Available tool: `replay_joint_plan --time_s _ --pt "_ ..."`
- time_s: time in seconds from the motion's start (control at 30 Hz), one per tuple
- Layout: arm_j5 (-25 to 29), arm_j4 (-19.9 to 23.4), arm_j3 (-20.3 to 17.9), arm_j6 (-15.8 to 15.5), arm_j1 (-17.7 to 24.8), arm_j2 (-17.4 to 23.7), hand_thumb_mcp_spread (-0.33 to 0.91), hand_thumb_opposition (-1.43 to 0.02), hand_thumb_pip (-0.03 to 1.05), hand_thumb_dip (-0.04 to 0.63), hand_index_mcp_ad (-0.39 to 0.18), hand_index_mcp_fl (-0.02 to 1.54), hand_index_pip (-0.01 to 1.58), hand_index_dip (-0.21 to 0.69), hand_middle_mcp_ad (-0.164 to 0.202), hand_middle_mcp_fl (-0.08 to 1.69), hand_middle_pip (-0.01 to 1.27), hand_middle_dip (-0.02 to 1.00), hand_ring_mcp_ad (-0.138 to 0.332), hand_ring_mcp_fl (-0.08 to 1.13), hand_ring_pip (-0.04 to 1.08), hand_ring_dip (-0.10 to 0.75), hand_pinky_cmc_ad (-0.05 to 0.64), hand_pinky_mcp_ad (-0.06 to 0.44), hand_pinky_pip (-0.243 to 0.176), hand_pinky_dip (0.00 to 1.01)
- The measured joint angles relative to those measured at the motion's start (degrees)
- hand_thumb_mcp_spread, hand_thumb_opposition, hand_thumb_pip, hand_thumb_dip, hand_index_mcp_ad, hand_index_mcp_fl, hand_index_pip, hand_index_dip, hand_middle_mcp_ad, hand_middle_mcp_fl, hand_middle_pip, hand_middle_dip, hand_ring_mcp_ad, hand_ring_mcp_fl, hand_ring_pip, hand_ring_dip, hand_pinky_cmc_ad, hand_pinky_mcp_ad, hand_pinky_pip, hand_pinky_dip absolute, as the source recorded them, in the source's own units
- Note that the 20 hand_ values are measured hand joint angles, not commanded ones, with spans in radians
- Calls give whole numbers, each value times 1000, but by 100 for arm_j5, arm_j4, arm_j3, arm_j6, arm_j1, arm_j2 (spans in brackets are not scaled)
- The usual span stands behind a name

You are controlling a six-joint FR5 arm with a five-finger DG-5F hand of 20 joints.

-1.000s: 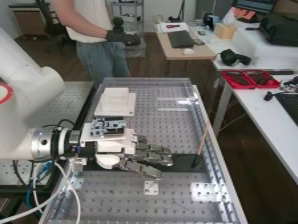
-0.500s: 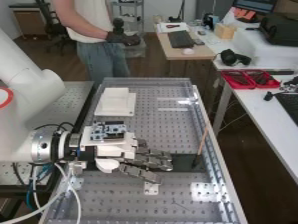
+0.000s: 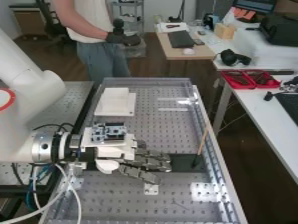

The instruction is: Grab the bearing and place it in the white container

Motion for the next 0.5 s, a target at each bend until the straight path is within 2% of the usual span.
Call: replay_joint_plan --time_s 0.5 --pt "-38 -22 55 -32 -9 -30 433 -848 639 284 -117 5 1424 209 82 9 131 188 133 0 93 75 328 281 -75 176"
